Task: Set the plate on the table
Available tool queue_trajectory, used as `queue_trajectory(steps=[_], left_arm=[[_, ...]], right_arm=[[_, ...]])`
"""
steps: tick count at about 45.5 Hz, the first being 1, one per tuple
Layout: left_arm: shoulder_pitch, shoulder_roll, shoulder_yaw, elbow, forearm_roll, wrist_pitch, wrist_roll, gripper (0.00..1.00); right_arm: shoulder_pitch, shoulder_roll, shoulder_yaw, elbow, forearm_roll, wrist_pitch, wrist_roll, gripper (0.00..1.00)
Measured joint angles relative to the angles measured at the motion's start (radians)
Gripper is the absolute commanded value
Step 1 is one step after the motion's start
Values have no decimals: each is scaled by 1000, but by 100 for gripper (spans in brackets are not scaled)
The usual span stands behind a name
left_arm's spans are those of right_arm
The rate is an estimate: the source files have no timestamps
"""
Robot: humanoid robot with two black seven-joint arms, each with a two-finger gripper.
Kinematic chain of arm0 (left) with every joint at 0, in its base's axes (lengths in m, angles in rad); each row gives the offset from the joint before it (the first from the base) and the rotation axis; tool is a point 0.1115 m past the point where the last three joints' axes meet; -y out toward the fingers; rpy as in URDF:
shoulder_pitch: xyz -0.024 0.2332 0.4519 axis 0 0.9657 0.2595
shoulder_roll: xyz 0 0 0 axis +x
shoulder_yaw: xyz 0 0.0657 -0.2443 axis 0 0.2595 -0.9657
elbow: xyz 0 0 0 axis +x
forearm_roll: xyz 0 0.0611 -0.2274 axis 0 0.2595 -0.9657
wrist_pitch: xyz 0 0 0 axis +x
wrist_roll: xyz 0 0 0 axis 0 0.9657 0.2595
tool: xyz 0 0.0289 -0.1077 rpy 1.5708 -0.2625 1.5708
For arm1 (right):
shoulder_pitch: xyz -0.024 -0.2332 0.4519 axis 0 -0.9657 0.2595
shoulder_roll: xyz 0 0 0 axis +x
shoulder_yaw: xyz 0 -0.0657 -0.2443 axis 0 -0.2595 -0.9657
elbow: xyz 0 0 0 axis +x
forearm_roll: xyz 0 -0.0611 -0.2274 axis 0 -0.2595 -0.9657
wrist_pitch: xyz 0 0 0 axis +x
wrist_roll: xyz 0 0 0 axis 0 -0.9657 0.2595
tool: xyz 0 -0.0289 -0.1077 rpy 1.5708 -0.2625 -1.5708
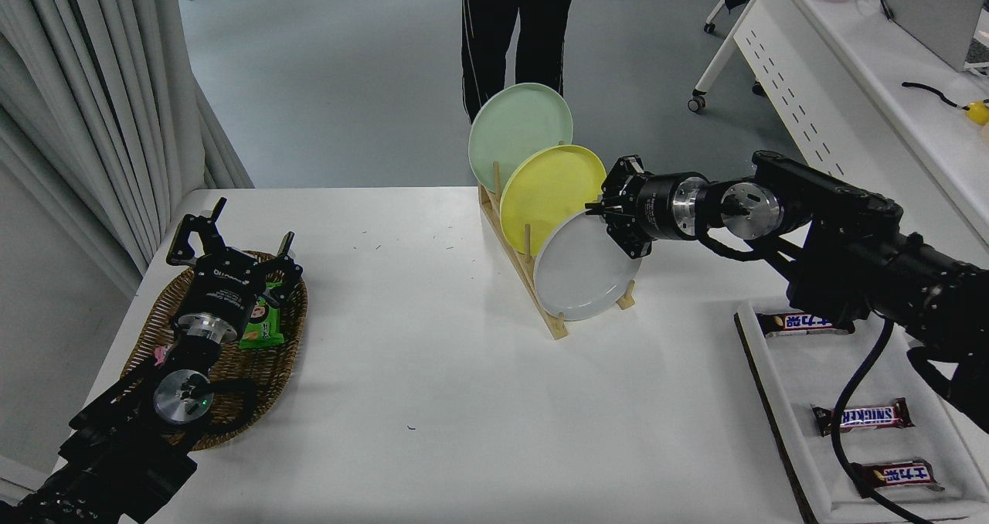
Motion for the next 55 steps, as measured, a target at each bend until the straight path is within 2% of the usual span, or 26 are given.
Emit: queue_trajectory(steps=[26,44,55], left_arm=[[0,0,0,0,0,0,0,100],[0,0,0,0,0,0,0,100],[0,0,0,0,0,0,0,100]], right_arm=[[91,-65,47,73,169,-46,-133,0],[186,-166,45,213,305,-193,-215,0],[230,-204,48,316,407,-334,-236,0]])
